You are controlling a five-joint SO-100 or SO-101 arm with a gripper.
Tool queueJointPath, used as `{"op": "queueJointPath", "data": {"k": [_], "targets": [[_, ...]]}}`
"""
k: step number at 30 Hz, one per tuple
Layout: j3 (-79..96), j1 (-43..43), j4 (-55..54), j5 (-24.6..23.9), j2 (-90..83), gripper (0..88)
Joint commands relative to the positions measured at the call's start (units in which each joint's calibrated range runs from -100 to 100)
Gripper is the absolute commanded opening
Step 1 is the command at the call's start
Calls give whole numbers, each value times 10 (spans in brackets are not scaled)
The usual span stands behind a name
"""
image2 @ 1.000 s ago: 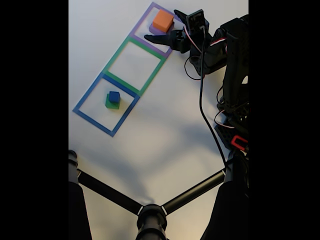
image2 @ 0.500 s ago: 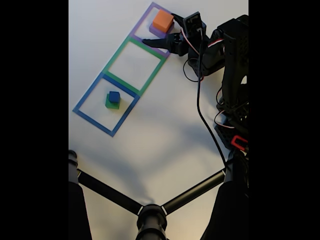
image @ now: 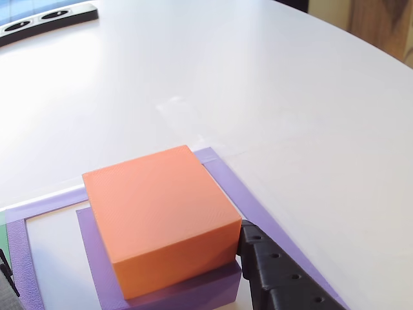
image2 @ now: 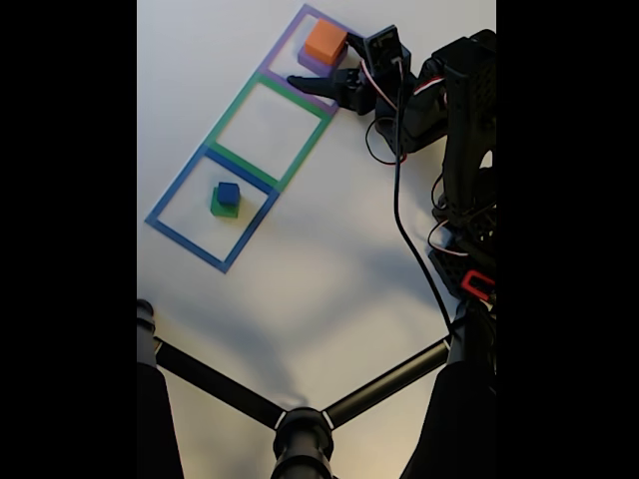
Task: Tower of hanoi
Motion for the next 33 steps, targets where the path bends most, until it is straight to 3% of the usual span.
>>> {"op": "queueJointPath", "data": {"k": [1, 33], "targets": [[-10, -8, 3, 0, -24, 410], [-3, -16, 69, 0, -96, 419]]}}
